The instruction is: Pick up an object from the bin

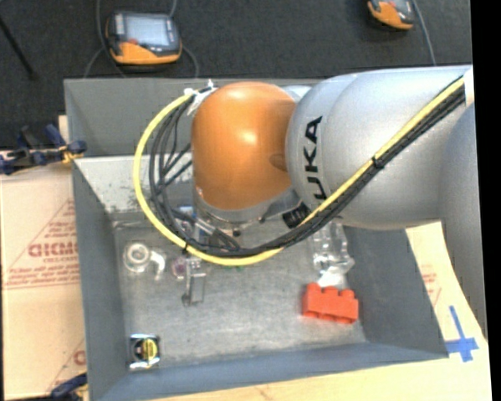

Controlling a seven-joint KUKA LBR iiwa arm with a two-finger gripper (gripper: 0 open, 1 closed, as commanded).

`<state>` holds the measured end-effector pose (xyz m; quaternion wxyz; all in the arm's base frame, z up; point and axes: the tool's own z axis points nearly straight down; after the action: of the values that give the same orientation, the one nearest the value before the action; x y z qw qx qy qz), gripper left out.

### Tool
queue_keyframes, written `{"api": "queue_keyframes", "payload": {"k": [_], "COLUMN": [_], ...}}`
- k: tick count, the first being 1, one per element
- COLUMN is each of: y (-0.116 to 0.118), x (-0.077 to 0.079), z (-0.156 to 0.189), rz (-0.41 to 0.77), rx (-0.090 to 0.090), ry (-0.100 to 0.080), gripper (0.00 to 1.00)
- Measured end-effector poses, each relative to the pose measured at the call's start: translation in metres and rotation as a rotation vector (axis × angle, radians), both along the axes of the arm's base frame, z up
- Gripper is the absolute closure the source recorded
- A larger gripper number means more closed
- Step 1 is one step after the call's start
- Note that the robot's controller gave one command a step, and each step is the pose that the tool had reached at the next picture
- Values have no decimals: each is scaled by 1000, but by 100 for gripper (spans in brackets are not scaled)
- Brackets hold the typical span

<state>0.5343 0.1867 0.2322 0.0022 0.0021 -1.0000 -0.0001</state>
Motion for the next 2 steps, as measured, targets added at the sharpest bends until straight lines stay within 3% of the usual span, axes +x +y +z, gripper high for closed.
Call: {"api": "queue_keyframes", "payload": {"k": [1,2], "y": [-21,-36], "x": [52,96], "z": [-101,-164], "rz": [232,347], "rx": [-2,-1], "ry": [-2,-8], "gripper": [0,0]}}
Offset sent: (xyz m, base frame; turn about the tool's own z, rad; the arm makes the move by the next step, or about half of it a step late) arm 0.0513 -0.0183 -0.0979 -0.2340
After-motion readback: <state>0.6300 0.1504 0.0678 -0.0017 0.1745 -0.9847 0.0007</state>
